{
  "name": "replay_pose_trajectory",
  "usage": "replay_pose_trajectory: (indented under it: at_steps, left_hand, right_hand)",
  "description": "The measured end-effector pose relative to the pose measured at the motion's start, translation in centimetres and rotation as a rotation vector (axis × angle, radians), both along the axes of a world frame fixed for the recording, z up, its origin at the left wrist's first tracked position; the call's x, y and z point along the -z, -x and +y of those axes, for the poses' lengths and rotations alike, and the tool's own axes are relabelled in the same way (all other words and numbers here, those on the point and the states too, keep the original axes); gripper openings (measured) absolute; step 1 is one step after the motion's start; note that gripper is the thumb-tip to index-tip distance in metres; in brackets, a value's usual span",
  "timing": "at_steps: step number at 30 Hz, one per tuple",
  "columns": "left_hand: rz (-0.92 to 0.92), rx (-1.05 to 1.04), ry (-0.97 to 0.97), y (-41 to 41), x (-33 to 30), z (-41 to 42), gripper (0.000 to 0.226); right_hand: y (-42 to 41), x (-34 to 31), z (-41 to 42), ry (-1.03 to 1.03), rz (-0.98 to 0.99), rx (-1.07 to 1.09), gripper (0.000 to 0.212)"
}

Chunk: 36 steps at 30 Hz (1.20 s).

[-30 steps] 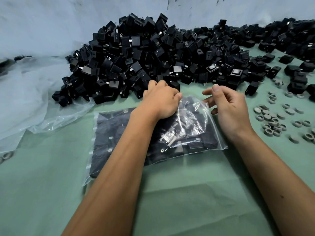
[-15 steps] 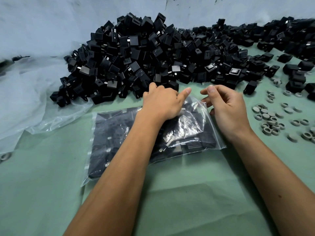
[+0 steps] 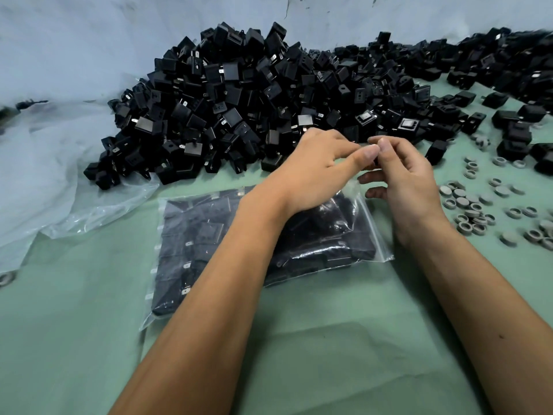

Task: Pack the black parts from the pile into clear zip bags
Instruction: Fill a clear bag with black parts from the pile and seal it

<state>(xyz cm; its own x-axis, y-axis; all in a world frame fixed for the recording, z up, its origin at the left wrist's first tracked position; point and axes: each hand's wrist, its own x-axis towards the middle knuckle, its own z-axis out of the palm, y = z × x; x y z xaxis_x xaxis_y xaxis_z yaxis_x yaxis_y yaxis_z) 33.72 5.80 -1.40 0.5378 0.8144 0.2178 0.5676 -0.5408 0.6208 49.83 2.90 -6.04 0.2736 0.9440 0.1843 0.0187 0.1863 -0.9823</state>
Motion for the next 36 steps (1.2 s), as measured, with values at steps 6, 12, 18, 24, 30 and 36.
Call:
replay_pose_trajectory:
  at_steps: [6,12,18,24,30,36]
  left_hand:
    - [-0.002,-0.015,-0.102,0.1,0.0,0.0,0.028]
    - [0.26,-0.07,-0.13,1.2,0.9,0.4,0.03]
    - [0.208,-0.102,-0.268,1.7,0.3,0.8,0.014]
    - [0.169,-0.092,-0.321,1.8,0.1,0.7,0.012]
    - [0.103,-0.198,-0.246,2.2,0.4,1.1,0.02]
    - [0.287,-0.441,-0.065,4.0,1.3,2.1,0.03]
  right_hand:
    - [-0.5,0.2,0.3,0.085,0.167,0.058,0.01]
    - [-1.4,0.3,0.5,0.233,0.147,0.097,0.006]
    - [-0.7,0.2,0.0,0.244,0.086,-0.158,0.016]
    - [-0.2,0.3,-0.5,0.126,-0.184,-0.165,0.01]
    - [-0.1,0.1,-0.5,0.097,-0.13,-0.144,0.018]
    - [0.4,-0.5,-1.0,0.126,0.033,-0.306,0.03]
